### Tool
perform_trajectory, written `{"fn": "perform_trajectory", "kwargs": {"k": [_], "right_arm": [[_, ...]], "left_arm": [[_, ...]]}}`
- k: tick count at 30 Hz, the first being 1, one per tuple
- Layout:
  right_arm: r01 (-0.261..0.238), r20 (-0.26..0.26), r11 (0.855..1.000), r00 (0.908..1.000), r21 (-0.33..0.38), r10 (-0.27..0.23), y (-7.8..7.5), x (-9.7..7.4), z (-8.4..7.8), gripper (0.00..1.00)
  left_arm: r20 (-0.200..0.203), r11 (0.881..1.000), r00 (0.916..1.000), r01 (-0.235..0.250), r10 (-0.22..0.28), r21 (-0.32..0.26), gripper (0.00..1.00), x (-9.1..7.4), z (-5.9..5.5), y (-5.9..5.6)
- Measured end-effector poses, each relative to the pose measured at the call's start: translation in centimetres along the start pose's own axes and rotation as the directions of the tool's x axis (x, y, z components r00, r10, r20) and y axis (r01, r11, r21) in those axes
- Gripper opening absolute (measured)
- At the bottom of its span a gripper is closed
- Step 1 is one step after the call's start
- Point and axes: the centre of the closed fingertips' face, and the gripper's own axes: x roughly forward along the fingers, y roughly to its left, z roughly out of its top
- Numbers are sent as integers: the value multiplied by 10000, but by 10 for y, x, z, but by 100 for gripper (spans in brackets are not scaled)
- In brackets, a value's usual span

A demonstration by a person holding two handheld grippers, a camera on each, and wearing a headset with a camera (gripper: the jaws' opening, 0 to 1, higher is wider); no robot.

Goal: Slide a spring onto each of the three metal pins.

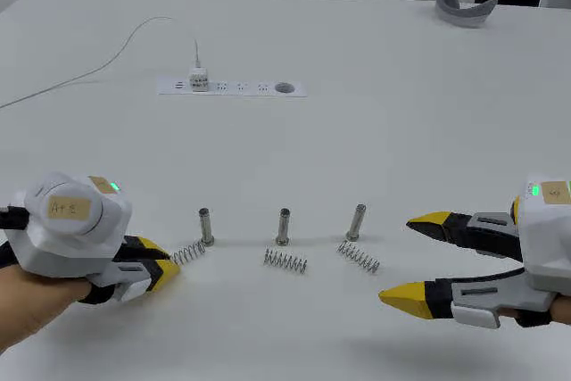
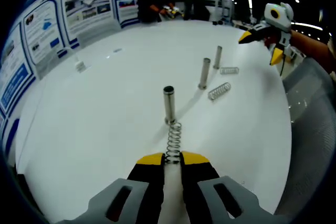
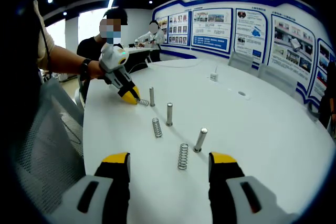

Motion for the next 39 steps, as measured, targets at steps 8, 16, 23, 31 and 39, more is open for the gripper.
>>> {"fn": "perform_trajectory", "kwargs": {"k": [8, 16, 23, 31, 39], "right_arm": [[2, 27, 10000, 10000, -26, -2, 2, 0, 2, 62], [-8, 70, 10000, 10000, -80, 8, 5, 0, 7, 61], [-111, 196, 9997, 9997, -219, 116, 10, 0, 15, 61], [-293, 169, 9992, 9994, -287, 298, 16, 1, 17, 58], [-546, 101, 9980, 9984, -326, 549, 20, 3, 19, 52]], "left_arm": [[-22, 10000, 10000, -5, 5, 95, 11, -3, 0, 0], [34, 10000, 10000, 45, -44, -11, 10, -7, 1, -2], [141, 9993, 9992, 379, -380, 48, 10, -11, 3, -15], [483, 9946, 9940, 968, -985, 362, 10, -12, 17, -38], [1005, 9845, 9821, 1504, -1593, 904, 10, -13, 40, -62]]}}
